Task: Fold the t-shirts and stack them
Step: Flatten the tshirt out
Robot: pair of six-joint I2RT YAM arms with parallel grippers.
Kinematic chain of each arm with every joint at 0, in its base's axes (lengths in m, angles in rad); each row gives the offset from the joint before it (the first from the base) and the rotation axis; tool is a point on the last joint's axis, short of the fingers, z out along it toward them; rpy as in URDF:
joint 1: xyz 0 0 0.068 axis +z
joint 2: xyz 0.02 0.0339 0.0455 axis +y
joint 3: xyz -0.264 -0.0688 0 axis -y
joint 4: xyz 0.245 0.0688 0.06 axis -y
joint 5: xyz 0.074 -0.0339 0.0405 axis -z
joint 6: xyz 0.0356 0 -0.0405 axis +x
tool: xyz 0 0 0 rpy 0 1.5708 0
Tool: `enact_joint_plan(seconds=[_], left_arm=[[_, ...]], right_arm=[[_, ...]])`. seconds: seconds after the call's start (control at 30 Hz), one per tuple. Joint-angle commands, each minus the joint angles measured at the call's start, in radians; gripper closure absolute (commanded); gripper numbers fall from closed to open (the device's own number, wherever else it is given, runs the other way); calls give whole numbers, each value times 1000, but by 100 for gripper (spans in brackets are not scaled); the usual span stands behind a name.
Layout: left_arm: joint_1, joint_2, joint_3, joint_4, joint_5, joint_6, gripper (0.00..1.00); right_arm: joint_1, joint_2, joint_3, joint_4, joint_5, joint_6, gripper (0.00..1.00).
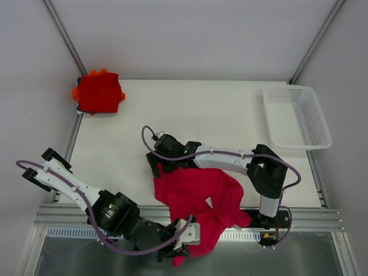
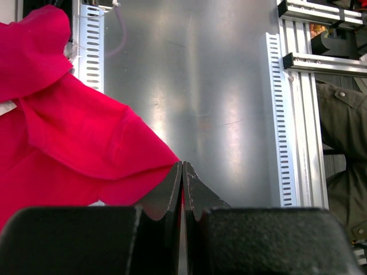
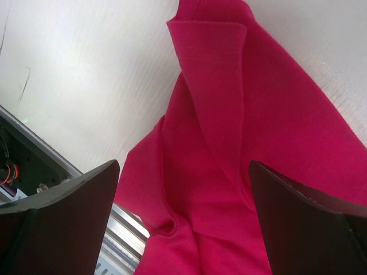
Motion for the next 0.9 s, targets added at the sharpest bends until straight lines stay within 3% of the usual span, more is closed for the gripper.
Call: enact_joint_plan(seconds=[0.0, 0.37, 0.43, 0.5, 0.57, 0.87], left_arm=[[-274, -16, -13, 23, -61, -15, 100], [-300, -31, -33, 26, -104, -43, 100], [-305, -31, -34, 27, -110, -44, 100], [-308, -34, -37, 29, -119, -46, 100], [-306, -36, -45, 27, -127, -50, 100], [-308, -45, -69, 46, -142, -58, 100]], right_arm=[[-5, 17, 41, 29, -19, 4, 1], [-4, 62, 41, 67, -48, 14, 1], [-5, 71, 48, 67, -43, 2, 4], [-7, 76, 53, 67, -42, -1, 17], [-5, 82, 56, 67, -48, -1, 21], [-5, 102, 41, 90, -46, 22, 27]])
